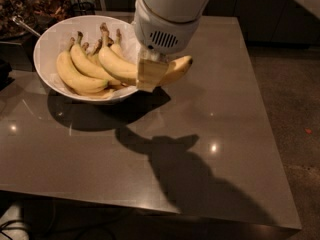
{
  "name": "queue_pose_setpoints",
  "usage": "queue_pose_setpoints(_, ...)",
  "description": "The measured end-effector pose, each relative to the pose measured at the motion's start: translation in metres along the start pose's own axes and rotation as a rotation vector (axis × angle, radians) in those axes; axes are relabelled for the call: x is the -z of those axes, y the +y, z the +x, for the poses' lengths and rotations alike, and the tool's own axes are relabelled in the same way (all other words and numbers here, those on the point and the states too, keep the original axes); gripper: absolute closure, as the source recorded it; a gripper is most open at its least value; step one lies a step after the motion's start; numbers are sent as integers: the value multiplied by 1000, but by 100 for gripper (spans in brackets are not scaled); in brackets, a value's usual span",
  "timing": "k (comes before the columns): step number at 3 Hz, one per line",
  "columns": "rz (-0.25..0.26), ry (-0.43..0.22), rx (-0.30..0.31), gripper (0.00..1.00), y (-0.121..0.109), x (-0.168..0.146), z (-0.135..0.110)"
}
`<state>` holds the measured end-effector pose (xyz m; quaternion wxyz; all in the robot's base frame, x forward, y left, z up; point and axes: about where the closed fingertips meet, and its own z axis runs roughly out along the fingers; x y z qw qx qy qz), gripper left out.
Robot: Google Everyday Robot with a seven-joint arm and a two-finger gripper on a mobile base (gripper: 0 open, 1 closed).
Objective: Pick banana from white bowl
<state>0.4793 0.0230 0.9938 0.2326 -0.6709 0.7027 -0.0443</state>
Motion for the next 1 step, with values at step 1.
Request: queue_pose_setpoints(1, 32, 1, -40, 100, 23, 13, 2)
